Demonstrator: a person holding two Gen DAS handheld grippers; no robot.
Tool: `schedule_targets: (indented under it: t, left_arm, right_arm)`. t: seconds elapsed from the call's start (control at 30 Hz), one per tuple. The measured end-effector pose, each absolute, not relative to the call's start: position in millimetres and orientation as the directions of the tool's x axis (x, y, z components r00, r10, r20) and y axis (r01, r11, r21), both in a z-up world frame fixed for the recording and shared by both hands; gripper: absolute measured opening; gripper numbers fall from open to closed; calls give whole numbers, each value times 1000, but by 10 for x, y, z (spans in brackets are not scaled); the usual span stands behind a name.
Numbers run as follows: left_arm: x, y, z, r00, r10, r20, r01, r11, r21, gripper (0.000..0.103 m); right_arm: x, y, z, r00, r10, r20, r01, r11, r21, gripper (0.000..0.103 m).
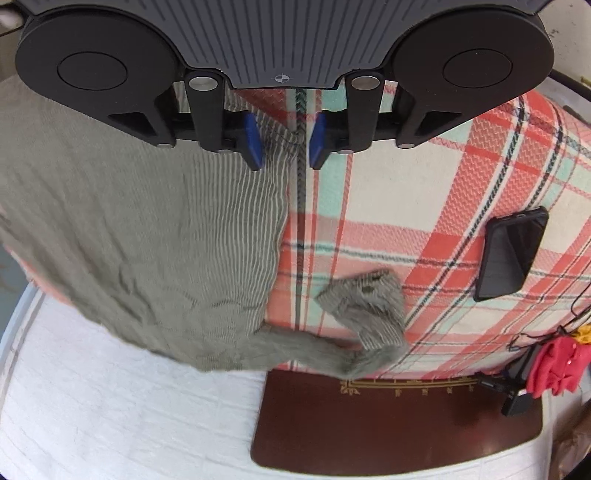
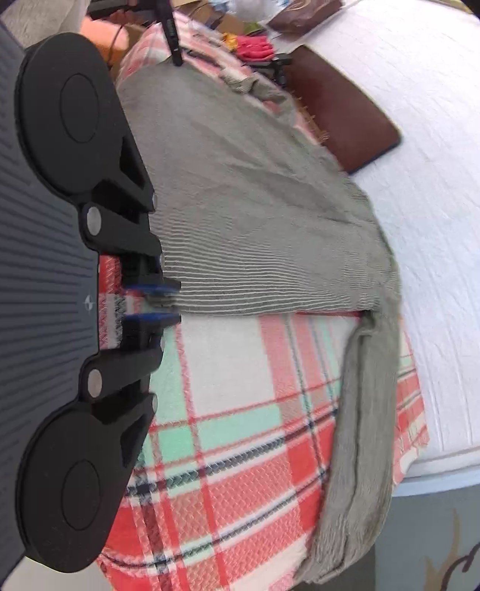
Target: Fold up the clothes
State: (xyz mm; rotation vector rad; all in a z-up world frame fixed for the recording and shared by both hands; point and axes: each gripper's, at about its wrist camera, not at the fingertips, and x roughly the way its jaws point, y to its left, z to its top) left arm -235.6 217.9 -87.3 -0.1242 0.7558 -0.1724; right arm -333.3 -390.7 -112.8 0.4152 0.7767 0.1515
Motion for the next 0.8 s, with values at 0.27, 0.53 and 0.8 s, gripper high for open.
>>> schedule_targets:
  t: [0.27, 0.53, 0.8]
  left_arm:
    - [-1661, 2057, -553, 772, -238, -589, 80, 956, -281, 71]
    - [-435, 1991, -697, 732, -246, -635, -85, 892, -444, 73]
    - [455, 1835, -914, 676, -233, -699, -149, 886, -440, 73]
  right_arm:
    - [-2745, -4159, -676, 829, 305, -468, 4, 835, 551, 46]
    - [-1420, -4259, -959, 799, 399, -450, 91, 659, 746, 57]
    - [-590, -4283, -1425, 752, 448, -484, 226, 514, 827, 68]
